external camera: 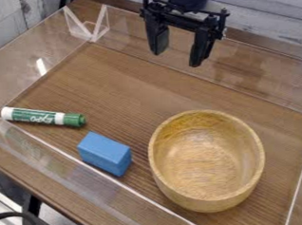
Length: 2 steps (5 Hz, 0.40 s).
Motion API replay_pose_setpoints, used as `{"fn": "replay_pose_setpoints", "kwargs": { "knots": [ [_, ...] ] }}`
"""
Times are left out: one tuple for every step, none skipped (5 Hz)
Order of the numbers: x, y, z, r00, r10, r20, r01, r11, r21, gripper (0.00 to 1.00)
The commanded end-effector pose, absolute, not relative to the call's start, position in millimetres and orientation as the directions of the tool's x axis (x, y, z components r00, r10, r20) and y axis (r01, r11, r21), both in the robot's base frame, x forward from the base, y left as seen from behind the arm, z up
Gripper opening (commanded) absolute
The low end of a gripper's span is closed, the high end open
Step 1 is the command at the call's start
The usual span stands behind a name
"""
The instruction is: Put the green marker in the brown bowl
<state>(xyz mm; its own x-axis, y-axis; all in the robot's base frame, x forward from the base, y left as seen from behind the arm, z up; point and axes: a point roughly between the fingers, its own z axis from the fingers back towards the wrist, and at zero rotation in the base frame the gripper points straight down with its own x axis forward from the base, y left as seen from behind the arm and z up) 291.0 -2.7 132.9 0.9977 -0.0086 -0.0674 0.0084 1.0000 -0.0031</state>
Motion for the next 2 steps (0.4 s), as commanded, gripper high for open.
{"fn": "replay_pose_setpoints", "kwargs": {
  "knots": [
    [287.9,2.6,125.6,0.991,-0.101,-0.091,0.101,0.995,-0.006,1.0],
    [285.7,25.5,123.4,0.949,-0.299,-0.101,0.299,0.954,-0.011,1.0]
  ]
}}
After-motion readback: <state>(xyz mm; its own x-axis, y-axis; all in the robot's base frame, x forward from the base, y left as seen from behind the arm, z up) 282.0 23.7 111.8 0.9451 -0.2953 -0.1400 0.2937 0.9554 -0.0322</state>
